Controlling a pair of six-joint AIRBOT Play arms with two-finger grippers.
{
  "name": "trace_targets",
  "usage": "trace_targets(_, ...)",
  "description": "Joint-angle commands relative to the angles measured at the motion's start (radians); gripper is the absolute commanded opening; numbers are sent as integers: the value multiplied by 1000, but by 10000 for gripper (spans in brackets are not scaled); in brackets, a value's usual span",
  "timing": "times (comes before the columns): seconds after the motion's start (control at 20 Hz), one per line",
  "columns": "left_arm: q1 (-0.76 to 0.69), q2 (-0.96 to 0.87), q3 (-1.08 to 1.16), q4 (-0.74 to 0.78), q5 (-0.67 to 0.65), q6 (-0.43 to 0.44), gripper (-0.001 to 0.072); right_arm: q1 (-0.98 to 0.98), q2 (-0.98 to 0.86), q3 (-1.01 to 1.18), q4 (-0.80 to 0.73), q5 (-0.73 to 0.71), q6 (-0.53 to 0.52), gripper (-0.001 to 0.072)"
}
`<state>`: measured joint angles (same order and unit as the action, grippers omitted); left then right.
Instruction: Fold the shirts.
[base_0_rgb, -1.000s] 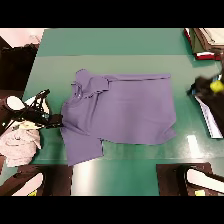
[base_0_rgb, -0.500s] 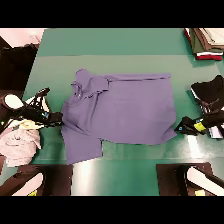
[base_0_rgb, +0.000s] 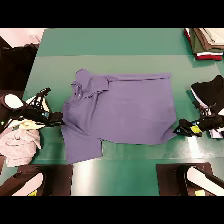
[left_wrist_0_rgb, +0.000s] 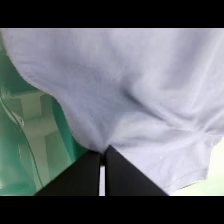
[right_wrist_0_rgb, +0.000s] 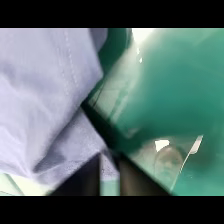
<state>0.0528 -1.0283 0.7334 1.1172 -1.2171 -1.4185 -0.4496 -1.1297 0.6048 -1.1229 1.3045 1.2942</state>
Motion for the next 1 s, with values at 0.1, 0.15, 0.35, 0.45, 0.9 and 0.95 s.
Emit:
trace_targets(0.1,0,1,15,-21,2,6,23,-1,19,4,6,33,-24,13)
trace_targets(0.15,0,1,47,-28,-2,6,23,-1,42,24,19,34,-24,13)
trace_targets(0.35,0,1,368,-33,-71,6,24,-1,192,221,191,13,-23,12)
trace_targets(0.45,0,1,615,-33,-105,5,24,-1,260,374,291,-21,-19,12)
trace_targets(0.9,0,29,1569,-55,-43,1,23,-2,377,1172,359,-207,-1,11)
trace_targets(0.95,0,65,1563,-68,2,0,23,-2,377,1239,332,-208,0,11)
